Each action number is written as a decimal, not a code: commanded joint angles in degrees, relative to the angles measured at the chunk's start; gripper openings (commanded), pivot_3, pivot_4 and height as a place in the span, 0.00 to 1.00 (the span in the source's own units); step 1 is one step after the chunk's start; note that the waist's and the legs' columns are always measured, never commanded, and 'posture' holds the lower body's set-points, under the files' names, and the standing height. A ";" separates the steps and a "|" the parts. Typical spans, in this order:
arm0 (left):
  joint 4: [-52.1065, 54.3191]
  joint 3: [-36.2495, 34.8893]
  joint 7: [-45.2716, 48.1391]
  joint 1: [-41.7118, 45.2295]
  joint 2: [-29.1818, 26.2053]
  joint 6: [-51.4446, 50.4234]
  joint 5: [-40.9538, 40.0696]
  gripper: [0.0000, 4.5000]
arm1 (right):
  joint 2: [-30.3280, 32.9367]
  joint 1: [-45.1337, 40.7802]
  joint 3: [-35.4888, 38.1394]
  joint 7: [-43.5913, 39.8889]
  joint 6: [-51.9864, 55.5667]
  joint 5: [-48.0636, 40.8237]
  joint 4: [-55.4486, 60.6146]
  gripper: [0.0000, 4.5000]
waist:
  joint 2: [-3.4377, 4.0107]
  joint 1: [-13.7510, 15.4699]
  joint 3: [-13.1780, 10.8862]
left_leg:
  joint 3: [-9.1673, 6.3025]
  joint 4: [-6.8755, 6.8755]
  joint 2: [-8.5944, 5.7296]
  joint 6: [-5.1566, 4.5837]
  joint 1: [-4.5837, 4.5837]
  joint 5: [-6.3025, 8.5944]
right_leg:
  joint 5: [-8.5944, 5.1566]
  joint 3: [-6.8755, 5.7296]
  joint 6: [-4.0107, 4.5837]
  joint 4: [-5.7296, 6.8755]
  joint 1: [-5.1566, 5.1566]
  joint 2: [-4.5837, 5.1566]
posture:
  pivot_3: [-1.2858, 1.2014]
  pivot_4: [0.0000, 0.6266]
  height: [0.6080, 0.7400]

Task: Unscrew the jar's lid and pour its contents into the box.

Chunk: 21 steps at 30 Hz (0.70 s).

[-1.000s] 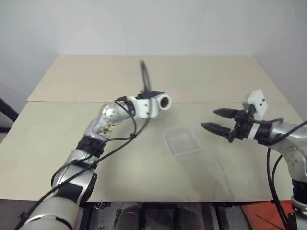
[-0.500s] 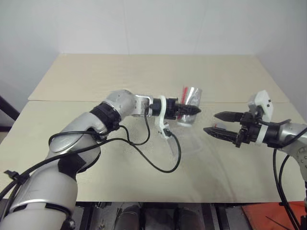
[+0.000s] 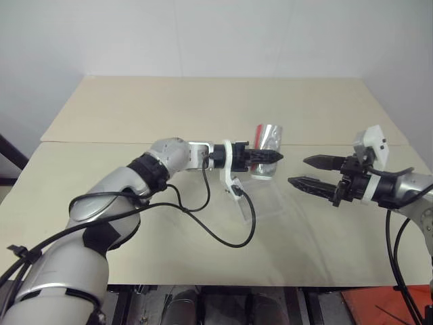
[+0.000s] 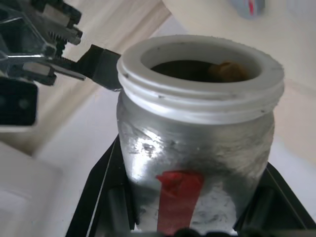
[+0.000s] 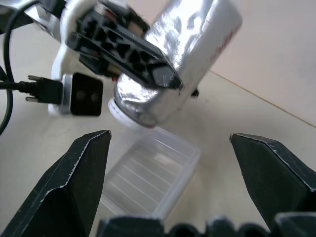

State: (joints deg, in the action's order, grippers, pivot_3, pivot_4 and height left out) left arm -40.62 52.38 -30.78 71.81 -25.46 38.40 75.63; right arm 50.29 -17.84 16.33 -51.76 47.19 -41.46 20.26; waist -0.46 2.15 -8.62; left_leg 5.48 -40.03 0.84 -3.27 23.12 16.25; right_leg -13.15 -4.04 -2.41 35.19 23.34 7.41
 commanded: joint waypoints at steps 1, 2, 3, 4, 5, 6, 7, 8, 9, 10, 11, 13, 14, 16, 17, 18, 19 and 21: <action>-2.58 -10.35 12.57 -2.43 -0.19 2.64 -17.96 0.43 | 2.20 1.52 0.80 -3.71 -4.93 1.45 1.20 0.99 | 0.01 -0.05 0.00 | 0.01 -0.04 0.00 0.00 -0.01 0.00 | 0.00 0.00 0.00 0.03 0.00 0.00 | 0.52 0.24 1.00; -3.42 -13.16 17.32 -3.43 0.10 2.26 -23.22 0.43 | 2.44 2.13 1.23 -4.94 -6.26 1.68 0.98 0.99 | 0.01 -0.07 0.00 | 0.01 -0.07 0.01 0.00 0.00 0.00 | 0.00 0.00 0.00 0.05 0.00 0.01 | 0.52 0.24 1.00; -3.97 -16.28 22.71 -4.59 0.80 0.88 -29.13 0.43 | 2.56 2.48 1.68 -5.78 -7.35 1.79 0.69 0.99 | 0.01 -0.11 0.01 | 0.01 -0.10 0.01 0.00 0.00 0.00 | 0.00 0.00 0.00 0.06 0.00 0.01 | 0.52 0.24 1.00; -3.99 -19.97 28.79 -5.84 1.83 -2.41 -35.46 0.43 | 2.72 2.75 2.12 -6.53 -8.35 1.96 0.17 0.99 | 0.01 -0.13 0.01 | 0.01 -0.14 0.02 0.00 -0.02 0.00 | 0.00 0.00 0.00 0.08 -0.03 0.01 | 0.52 0.24 1.00; -3.86 -22.83 34.19 -6.78 2.65 -4.83 -40.78 0.43 | 2.95 2.99 2.41 -7.09 -9.05 2.16 -0.26 0.99 | 0.01 -0.13 0.01 | 0.01 -0.17 0.01 0.00 -0.04 0.00 | 0.00 -0.01 0.00 0.08 -0.06 0.01 | 0.52 0.24 1.00; -2.24 -26.93 40.73 -8.34 4.09 -9.82 -48.33 0.43 | 3.45 3.50 2.53 -8.00 -10.39 2.96 -0.62 0.99 | 0.04 -0.10 0.02 | 0.00 -0.21 0.01 0.00 -0.03 0.00 | 0.00 -0.01 0.00 0.12 -0.08 0.01 | 0.52 0.24 1.00; 0.03 -30.69 45.99 -9.80 5.49 -15.42 -54.69 0.43 | 3.91 4.18 2.75 -8.95 -11.92 3.79 -1.01 0.99 | 0.05 -0.11 0.03 | 0.00 -0.24 0.01 0.00 -0.04 0.00 | 0.00 -0.02 0.00 0.12 -0.11 0.01 | 0.52 0.24 1.00; 2.53 -33.73 51.24 -11.20 6.43 -19.97 -60.50 0.43 | 4.24 4.85 3.11 -9.52 -13.23 4.54 -1.36 0.99 | 0.05 -0.14 0.03 | 0.00 -0.33 0.03 0.00 -0.04 0.00 | -0.01 -0.03 -0.02 0.16 -0.12 0.02 | 0.52 0.24 1.00; 5.83 -37.23 55.84 -12.66 7.52 -26.71 -66.64 0.43 | 4.39 5.35 3.58 -10.12 -14.80 5.22 -2.24 0.99 | 0.05 -0.22 0.03 | -0.01 -0.33 0.04 0.00 -0.04 0.00 | -0.01 -0.03 -0.02 0.17 -0.12 0.02 | 0.52 0.24 1.00; 8.82 -39.60 58.13 -13.96 8.21 -32.09 -70.03 0.43 | 4.21 5.87 4.45 -10.67 -16.44 5.56 -3.26 0.99 | 0.05 -0.44 0.03 | -0.01 -0.35 0.05 0.00 -0.05 0.00 | -0.02 -0.03 -0.03 0.16 -0.13 0.01 | 0.52 0.24 1.00; 11.53 -41.99 59.76 -15.26 8.79 -37.17 -73.47 0.43 | 4.18 6.35 5.34 -11.47 -17.94 5.80 -4.59 0.99 | 0.06 -0.62 0.03 | -0.03 -0.37 0.05 0.00 -0.04 0.00 | -0.02 -0.03 -0.03 0.18 -0.13 0.00 | 0.52 0.24 1.00; 15.87 -45.19 61.49 -17.08 9.23 -47.49 -77.59 0.43 | 5.32 7.89 6.20 -14.21 -21.34 7.24 -7.26 0.99 | 0.05 -0.92 0.03 | -0.04 -0.37 0.03 0.00 -0.06 0.00 | -0.02 -0.02 -0.03 0.16 -0.16 0.00 | 0.52 0.24 1.00; 17.71 -45.90 61.20 -17.54 9.27 -53.00 -78.13 0.43 | 6.17 8.81 6.53 -15.82 -22.41 7.82 -8.44 0.99 | 0.06 -1.02 0.03 | -0.05 -0.37 0.02 0.01 -0.07 0.00 | -0.02 -0.02 -0.03 0.16 -0.18 0.00 | 0.52 0.24 1.00; 20.64 -47.53 60.55 -18.29 9.43 -61.48 -79.65 0.43 | 7.28 10.15 7.27 -18.00 -23.65 8.10 -10.31 0.99 | 0.05 -1.15 0.03 | -0.05 -0.36 0.01 0.00 -0.13 0.00 | -0.02 -0.01 -0.03 0.18 -0.23 0.00 | 0.52 0.24 1.00; 21.69 -48.85 61.17 -18.71 9.31 -64.73 -81.43 0.43 | 7.88 10.70 7.53 -18.81 -23.91 8.13 -10.86 0.99 | 0.06 -1.27 0.03 | -0.06 -0.35 0.01 0.00 -0.17 0.00 | -0.02 -0.01 -0.03 0.18 -0.26 -0.01 | 0.52 0.24 1.00; 22.08 -50.97 61.36 -19.08 9.53 -67.56 -83.83 0.43 | 8.55 11.04 7.63 -19.44 -23.61 7.95 -11.00 0.99 | 0.06 -1.36 0.03 | -0.05 -0.35 0.00 0.00 -0.21 0.00 | -0.02 0.02 -0.03 0.20 -0.29 -0.01 | 0.52 0.24 1.00; 22.74 -51.98 62.24 -20.06 9.43 -68.26 -85.31 0.43 | 8.99 11.65 8.05 -20.02 -23.34 7.71 -10.89 0.99 | 0.06 -1.44 0.04 | -0.05 -0.34 0.02 0.01 -0.24 0.00 | -0.02 0.03 -0.03 0.21 -0.30 -0.01 | 0.52 0.24 1.00; 23.69 -53.20 62.51 -22.16 9.96 -66.69 -86.66 0.43 | 9.19 12.70 9.03 -20.19 -22.62 7.05 -10.31 0.99 | 0.08 -1.47 0.04 | -0.05 -0.32 0.02 0.01 -0.31 0.00 | -0.02 0.09 -0.03 0.24 -0.31 -0.01 | 0.52 0.24 1.00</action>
State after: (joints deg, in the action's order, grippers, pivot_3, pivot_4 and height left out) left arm -19.28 0.75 31.56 50.30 -15.97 -28.99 -9.16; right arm 58.53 -5.20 22.44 -71.40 25.05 -33.33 8.64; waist -0.38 0.68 -8.58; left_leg 5.44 -40.34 0.87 -3.26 22.79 16.25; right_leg -13.16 -3.95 -2.43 35.43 23.02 7.40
